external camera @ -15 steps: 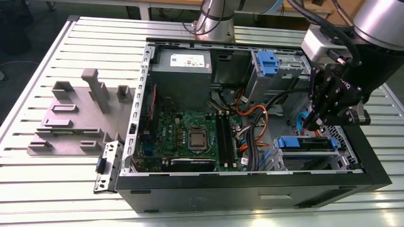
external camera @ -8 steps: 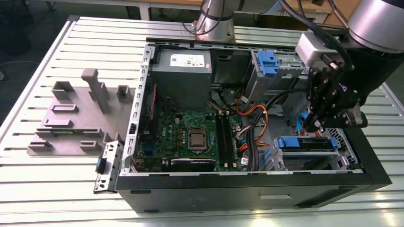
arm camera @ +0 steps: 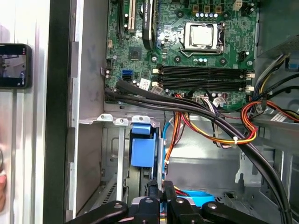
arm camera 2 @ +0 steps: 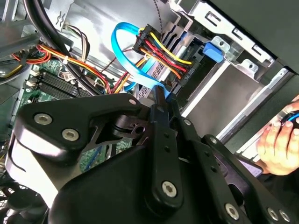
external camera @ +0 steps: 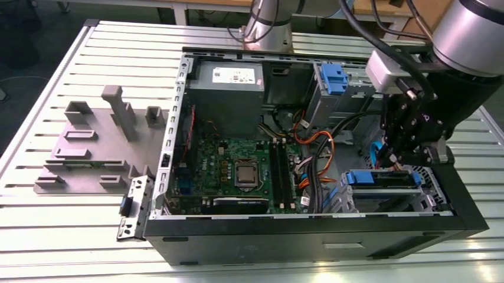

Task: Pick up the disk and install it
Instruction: 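Insert the second disk wire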

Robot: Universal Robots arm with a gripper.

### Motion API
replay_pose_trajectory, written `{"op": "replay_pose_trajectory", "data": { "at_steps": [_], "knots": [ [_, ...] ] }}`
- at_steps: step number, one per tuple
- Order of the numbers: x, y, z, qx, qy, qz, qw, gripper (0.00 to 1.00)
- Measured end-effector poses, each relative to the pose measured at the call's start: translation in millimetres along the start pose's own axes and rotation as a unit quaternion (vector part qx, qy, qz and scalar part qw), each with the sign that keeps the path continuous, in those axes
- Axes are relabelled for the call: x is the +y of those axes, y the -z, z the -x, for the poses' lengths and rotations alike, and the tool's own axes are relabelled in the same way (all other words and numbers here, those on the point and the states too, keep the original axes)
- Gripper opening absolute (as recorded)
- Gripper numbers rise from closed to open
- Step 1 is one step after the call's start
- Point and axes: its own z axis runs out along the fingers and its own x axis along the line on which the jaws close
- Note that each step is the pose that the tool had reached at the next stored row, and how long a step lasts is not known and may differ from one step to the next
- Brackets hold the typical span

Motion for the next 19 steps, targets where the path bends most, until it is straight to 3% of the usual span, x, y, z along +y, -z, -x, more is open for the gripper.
{"op": "replay_pose_trajectory", "data": {
  "at_steps": [7,12,17,19],
  "knots": [
    [1.7,-3.1,-8.2,-0.0122,0.000,-0.0038,0.99992,0.16],
    [2.2,-4.6,-15.5,-0.0271,-0.001,-0.0065,0.99961,0.16],
    [2.3,-4.9,-21.0,-0.0289,-0.001,-0.0072,0.99956,0.16],
    [2.3,-5.2,-21.8,-0.0314,-0.001,-0.0075,0.99948,0.16]
  ]
}}
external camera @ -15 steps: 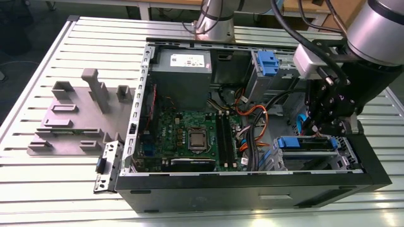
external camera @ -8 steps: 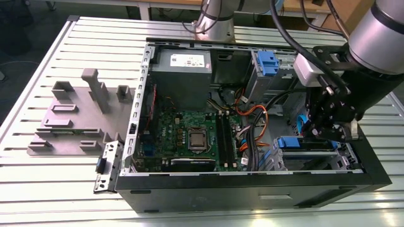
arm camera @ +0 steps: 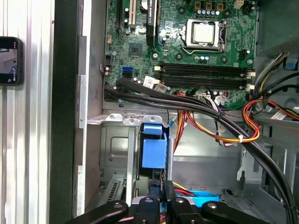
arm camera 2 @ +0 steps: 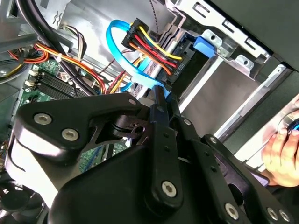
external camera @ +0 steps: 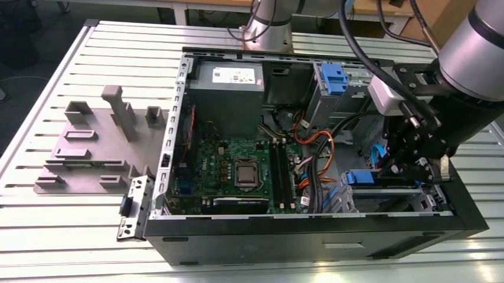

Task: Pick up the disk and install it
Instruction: 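Insert the second disk wire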

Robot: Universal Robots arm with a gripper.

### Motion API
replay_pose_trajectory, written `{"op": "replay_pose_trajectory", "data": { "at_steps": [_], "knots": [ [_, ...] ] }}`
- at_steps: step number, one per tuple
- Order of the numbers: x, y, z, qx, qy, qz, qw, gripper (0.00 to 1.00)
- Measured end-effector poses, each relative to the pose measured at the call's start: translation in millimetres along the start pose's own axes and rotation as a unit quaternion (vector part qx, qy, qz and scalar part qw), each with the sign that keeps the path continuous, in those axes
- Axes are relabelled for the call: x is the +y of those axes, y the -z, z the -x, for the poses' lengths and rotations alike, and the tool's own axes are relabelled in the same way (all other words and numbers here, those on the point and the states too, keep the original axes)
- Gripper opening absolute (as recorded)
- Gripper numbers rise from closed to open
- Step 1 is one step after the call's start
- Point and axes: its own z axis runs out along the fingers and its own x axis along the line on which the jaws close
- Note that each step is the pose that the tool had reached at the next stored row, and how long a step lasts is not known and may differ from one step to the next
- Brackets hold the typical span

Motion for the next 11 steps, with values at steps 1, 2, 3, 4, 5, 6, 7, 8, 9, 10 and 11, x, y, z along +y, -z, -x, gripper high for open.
{"op": "replay_pose_trajectory", "data": {
  "at_steps": [1,2,3,4,5,6,7,8,9,10,11],
  "knots": [
    [0.0,-0.1,0.0,-0.0013,0.000,-0.0001,1.00000,0.16],
    [0.0,-0.3,0.0,-0.0029,0.000,-0.0003,1.00000,0.16],
    [0.0,-0.6,0.0,-0.0038,0.000,-0.0004,0.99999,0.16],
    [0.0,-1.0,-0.1,-0.0044,0.000,-0.0006,0.99999,0.16],
    [0.0,-1.3,-0.3,-0.0049,0.000,-0.0007,0.99999,0.16],
    [0.0,-1.6,-0.4,-0.0051,0.000,-0.0009,0.99999,0.16],
    [0.0,-1.8,-0.5,-0.0053,0.000,-0.0010,0.99999,0.16],
    [0.0,-2.0,-0.6,-0.0055,0.000,-0.0011,0.99998,0.16],
    [0.1,-2.2,-0.7,-0.0056,0.000,-0.0012,0.99998,0.16],
    [0.1,-2.4,-0.9,-0.0057,0.000,-0.0012,0.99998,0.16],
    [0.1,-2.6,-1.0,-0.0060,0.000,-0.0013,0.99998,0.16]
  ]
}}
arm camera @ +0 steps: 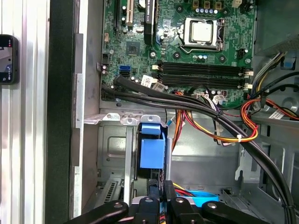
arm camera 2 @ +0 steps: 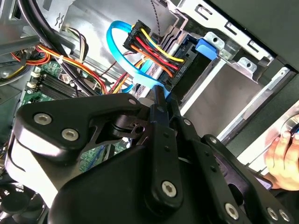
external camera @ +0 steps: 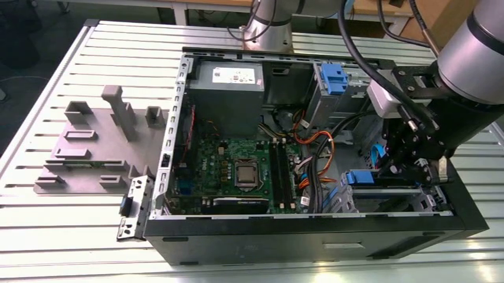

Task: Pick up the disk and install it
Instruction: 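Insert the second disk wire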

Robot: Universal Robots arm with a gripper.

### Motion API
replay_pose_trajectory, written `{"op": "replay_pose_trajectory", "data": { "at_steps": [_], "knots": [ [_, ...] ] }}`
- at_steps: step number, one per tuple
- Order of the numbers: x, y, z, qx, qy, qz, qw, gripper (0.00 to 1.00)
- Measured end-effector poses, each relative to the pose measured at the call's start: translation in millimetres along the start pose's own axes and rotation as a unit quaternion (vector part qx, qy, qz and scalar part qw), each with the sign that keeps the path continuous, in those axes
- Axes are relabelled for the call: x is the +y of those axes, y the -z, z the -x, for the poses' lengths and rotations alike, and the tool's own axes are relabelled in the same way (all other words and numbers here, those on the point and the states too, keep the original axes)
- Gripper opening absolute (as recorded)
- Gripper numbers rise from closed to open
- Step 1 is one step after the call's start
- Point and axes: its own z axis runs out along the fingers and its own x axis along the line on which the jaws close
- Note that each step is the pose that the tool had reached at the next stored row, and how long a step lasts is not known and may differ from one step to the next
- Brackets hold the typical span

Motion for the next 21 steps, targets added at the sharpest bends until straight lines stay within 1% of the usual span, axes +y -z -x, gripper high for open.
{"op": "replay_pose_trajectory", "data": {
  "at_steps": [7,10,13,21],
  "knots": [
    [0.2,-1.6,-1.5,-0.0019,0.000,-0.0003,1.00000,0.16],
    [0.2,-3.1,-2.6,-0.0036,0.000,-0.0004,0.99999,0.16],
    [0.3,-4.9,-3.7,-0.0061,0.000,-0.0004,0.99998,0.16],
    [0.3,-5.1,-3.8,-0.0064,0.000,-0.0004,0.99998,0.16]
  ]
}}
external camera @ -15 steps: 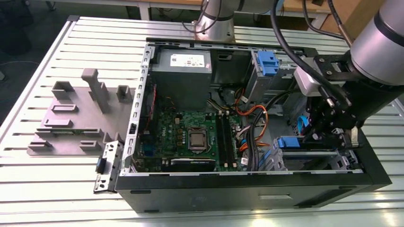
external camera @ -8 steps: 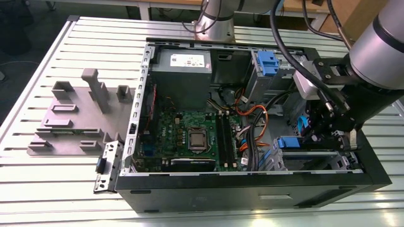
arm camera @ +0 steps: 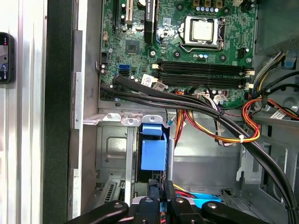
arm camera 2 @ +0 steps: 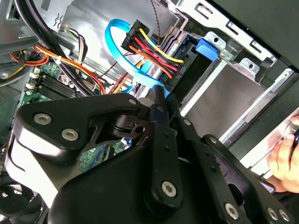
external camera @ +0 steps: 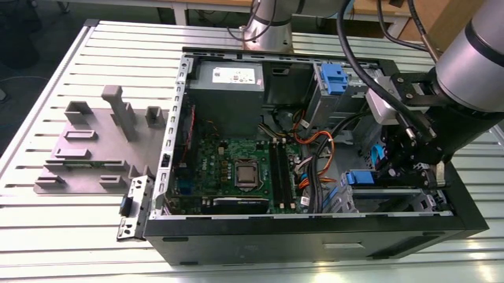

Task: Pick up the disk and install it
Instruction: 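Insert the second disk wire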

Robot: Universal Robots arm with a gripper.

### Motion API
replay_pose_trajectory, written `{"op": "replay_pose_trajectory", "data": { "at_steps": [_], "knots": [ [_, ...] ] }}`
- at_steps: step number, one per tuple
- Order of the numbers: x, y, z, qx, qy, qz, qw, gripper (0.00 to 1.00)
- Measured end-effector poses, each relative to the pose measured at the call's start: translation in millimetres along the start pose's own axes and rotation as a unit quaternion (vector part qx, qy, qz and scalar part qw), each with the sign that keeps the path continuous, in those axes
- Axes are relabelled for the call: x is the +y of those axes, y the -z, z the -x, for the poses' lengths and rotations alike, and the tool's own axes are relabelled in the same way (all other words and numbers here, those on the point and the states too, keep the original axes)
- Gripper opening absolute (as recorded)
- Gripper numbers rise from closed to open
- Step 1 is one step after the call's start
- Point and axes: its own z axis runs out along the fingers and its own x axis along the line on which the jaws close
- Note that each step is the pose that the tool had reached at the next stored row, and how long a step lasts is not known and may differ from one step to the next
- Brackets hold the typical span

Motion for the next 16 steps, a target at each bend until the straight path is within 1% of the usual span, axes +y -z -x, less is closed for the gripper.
{"op": "replay_pose_trajectory", "data": {
  "at_steps": [3,4,8,10,12,14,16],
  "knots": [
    [0.0,1.0,0.0,-0.0001,0.000,0.0000,1.00000,0.17],
    [-0.1,2.8,0.1,-0.0001,0.000,0.0000,1.00000,0.24],
    [-0.5,12.8,0.6,0.0000,0.000,0.0000,1.00000,0.24],
    [-0.6,14.6,0.8,-0.0001,0.000,0.0000,1.00000,0.24],
    [-0.6,14.5,0.8,-0.0001,0.000,0.0001,1.00000,0.22],
    [-0.6,14.6,0.8,-0.0001,0.000,0.0001,1.00000,0.11],
    [-0.6,14.6,0.8,0.0000,0.000,0.0001,1.00000,0.11]
  ]
}}
